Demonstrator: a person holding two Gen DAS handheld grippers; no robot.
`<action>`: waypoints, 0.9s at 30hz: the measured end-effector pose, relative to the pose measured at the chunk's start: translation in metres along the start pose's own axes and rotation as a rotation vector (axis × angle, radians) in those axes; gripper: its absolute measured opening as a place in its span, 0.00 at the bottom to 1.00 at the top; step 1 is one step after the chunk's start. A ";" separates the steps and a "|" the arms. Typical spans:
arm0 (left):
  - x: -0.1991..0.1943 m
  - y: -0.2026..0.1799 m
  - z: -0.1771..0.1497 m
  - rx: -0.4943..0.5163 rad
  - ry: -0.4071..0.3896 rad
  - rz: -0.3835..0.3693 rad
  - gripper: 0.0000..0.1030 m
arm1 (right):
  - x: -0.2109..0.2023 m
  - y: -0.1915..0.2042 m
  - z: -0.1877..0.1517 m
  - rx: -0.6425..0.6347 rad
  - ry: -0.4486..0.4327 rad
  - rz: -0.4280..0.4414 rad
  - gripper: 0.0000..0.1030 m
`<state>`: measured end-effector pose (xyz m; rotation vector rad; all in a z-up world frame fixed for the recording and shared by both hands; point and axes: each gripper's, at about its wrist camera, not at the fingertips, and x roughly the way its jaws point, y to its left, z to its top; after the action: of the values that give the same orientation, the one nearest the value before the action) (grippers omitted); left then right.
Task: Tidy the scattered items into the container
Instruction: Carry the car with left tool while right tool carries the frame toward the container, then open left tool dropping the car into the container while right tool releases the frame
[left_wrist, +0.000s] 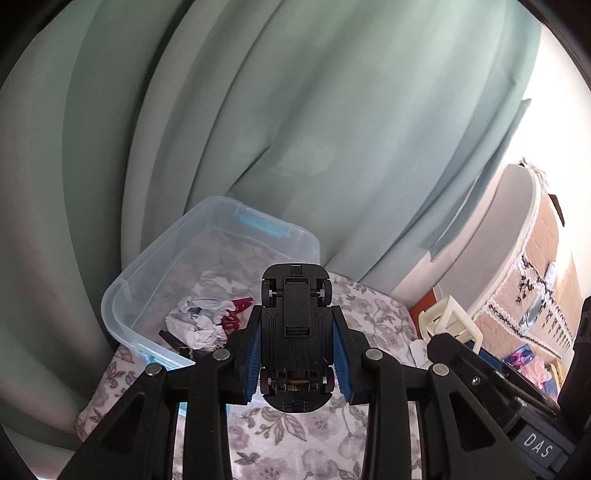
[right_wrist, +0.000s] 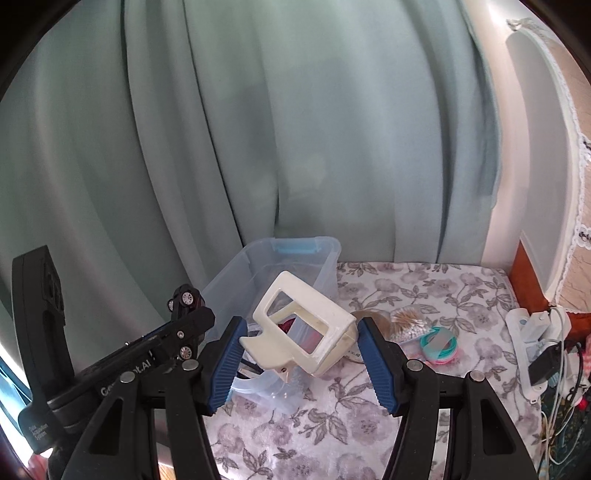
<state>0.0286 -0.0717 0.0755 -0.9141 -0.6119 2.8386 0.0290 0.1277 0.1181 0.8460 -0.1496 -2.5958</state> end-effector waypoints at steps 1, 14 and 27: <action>0.002 0.005 0.001 -0.012 0.005 0.002 0.34 | 0.003 0.003 0.000 -0.008 0.009 0.001 0.63; 0.022 0.062 0.006 -0.108 0.039 0.038 0.34 | 0.052 0.036 -0.003 -0.075 0.117 0.040 0.63; 0.039 0.083 0.005 -0.120 0.078 0.045 0.34 | 0.101 0.053 -0.012 -0.093 0.212 0.063 0.63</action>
<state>-0.0040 -0.1406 0.0248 -1.0651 -0.7692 2.8159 -0.0199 0.0386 0.0654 1.0573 0.0050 -2.4153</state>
